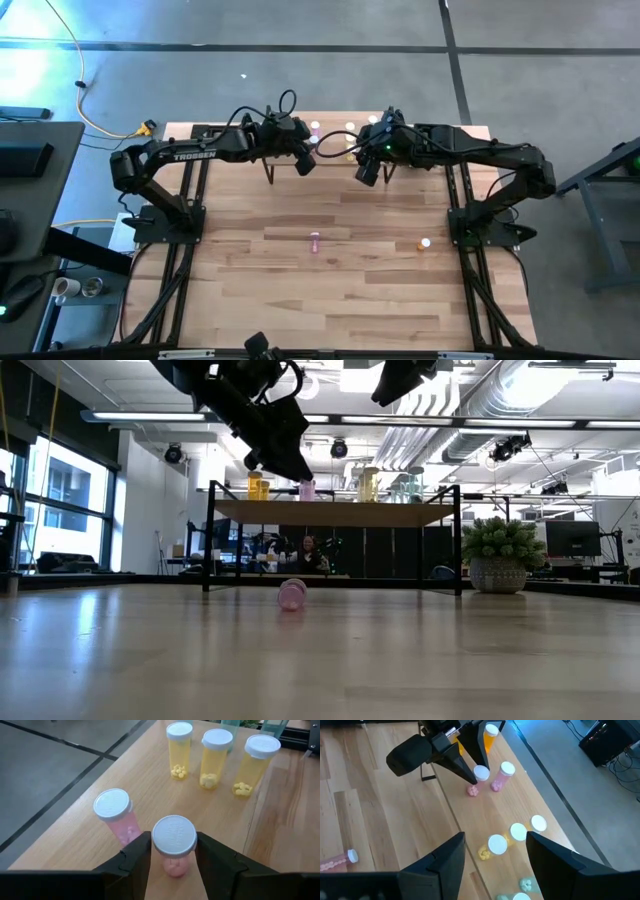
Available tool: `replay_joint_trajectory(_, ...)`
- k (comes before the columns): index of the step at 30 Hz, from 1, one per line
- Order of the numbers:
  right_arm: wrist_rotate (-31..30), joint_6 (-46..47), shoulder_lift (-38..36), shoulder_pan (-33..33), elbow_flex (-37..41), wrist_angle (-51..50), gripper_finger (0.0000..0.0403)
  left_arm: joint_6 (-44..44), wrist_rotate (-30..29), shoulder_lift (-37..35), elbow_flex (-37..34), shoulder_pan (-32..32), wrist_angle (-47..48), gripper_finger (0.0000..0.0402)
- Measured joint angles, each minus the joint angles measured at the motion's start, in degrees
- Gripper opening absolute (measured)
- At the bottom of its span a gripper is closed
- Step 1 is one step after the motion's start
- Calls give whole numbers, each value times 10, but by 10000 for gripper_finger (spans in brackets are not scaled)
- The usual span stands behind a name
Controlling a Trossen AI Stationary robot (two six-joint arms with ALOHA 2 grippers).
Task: Pick and place medicine bottles onto shelf by color
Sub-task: Put the bottom pink pill bottle on the shelf aligned with the other pink pill bottle, then put the orange pill bottle on the shelf aligned with the other orange pill bottle
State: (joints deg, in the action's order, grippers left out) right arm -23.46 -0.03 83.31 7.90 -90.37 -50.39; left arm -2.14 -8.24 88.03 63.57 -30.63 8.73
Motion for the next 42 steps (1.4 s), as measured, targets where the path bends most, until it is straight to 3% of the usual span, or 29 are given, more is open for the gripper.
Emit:
replay_joint_trajectory(14,0,0,0,0,0,-3,201,5,3,0,0,0,-26,187)
replay_joint_trajectory(28,0,1,-1,-6,0,-10,201,15,3,-21,16,0,-23,193)
replay_joint_trajectory(42,61,80,-2,-47,22,-45,201,-6,3,-117,43,37,116,193)
